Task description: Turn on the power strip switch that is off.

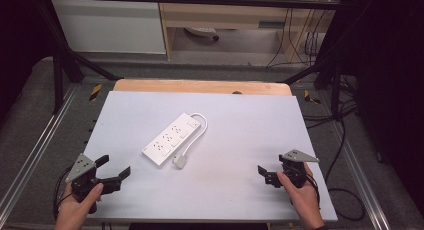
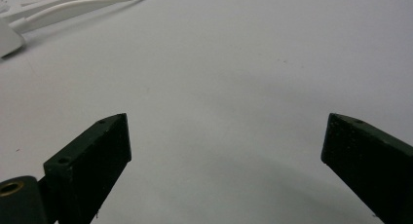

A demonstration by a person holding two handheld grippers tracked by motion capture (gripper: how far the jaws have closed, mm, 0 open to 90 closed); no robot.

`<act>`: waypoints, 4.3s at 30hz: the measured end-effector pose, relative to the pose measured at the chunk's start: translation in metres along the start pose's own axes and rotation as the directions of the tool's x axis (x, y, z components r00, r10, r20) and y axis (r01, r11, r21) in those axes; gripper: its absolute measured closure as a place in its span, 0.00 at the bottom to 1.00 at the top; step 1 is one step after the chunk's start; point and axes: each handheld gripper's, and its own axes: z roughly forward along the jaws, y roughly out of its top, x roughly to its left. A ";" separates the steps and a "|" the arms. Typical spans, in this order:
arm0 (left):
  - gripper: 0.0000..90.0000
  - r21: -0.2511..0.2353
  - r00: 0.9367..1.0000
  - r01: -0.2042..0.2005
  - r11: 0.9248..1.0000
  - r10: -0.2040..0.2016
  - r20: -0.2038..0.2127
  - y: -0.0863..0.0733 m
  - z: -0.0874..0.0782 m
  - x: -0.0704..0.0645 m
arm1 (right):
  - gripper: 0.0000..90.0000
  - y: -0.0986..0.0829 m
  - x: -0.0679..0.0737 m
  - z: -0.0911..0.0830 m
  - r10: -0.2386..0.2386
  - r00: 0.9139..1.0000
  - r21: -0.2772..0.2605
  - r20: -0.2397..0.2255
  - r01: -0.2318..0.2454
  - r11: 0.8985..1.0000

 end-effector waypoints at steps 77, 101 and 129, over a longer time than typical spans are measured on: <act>0.08 -0.042 0.995 -0.007 0.999 0.011 0.102 0.054 0.013 -0.012 | 0.03 0.002 -0.001 -0.006 0.014 1.000 -0.019 -0.006 -0.014 1.000; 0.09 0.000 0.993 -0.029 1.000 0.029 0.119 0.072 0.052 -0.024 | 0.03 0.002 -0.003 -0.006 0.025 1.000 -0.019 -0.001 -0.025 1.000; 0.18 0.054 0.989 -0.072 0.996 0.064 0.132 0.076 0.083 -0.035 | 0.03 0.003 -0.006 -0.009 0.034 0.999 -0.030 0.006 -0.034 0.999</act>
